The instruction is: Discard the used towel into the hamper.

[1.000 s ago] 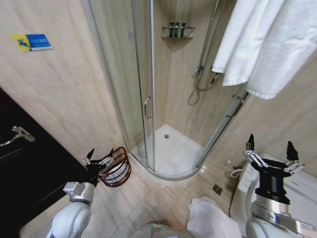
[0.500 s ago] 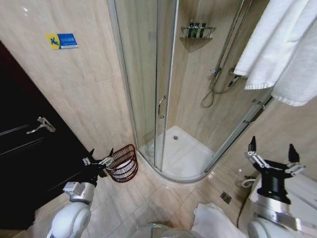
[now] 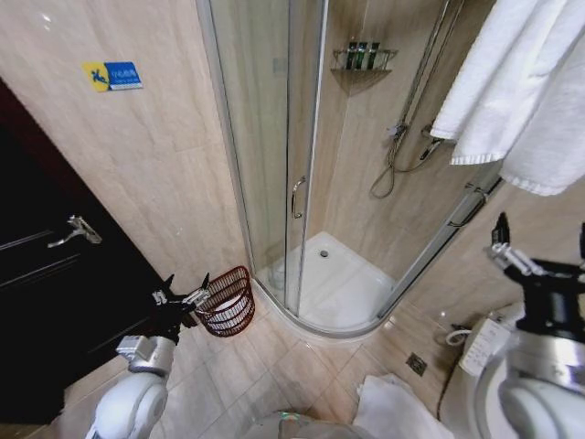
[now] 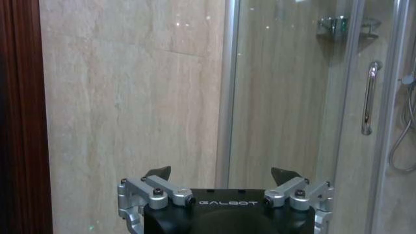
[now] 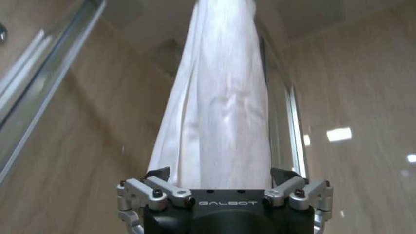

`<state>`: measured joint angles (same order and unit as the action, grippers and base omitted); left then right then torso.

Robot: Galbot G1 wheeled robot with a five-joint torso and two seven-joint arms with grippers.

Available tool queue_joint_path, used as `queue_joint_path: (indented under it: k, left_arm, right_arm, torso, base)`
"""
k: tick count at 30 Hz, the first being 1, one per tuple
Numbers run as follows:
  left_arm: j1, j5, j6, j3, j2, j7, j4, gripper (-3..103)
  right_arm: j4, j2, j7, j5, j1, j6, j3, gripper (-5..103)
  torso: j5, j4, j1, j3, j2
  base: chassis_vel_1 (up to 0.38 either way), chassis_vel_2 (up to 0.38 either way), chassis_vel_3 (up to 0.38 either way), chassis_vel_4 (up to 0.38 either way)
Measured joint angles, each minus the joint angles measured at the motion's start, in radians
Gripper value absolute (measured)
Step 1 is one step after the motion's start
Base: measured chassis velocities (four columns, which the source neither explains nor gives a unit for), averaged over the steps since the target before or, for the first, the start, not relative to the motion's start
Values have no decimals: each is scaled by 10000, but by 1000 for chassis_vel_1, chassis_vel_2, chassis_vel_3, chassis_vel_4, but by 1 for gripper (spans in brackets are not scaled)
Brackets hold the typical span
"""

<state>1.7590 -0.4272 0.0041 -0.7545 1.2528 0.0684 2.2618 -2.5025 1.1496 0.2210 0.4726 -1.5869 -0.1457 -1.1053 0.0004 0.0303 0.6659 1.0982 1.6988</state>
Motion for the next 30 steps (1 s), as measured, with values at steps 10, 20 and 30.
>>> queue_joint_path:
  k: [10, 20, 30]
  left_arm:
    - [-1, 1, 0, 0, 0, 0, 0, 100]
    - [0, 0, 0, 0, 0, 0, 0, 100]
    - [0, 0, 0, 0, 0, -1, 0, 100]
  right_arm:
    - [4, -2203, 782, 637, 1452, -446, -550, 100]
    - [333, -3818, 429, 1759, 1159, 74, -2352, 100]
    - [1166, -5397, -749, 4750, 1790, 630, -3165, 100]
  torso:
    - [-2, 1, 1, 0, -1]
    - [-3, -1, -1, -1, 0]
    - [-4, 4, 0, -1, 0]
  base:
    - [0, 0, 0, 0]
    - [0, 0, 0, 0]
    - [0, 0, 0, 0]
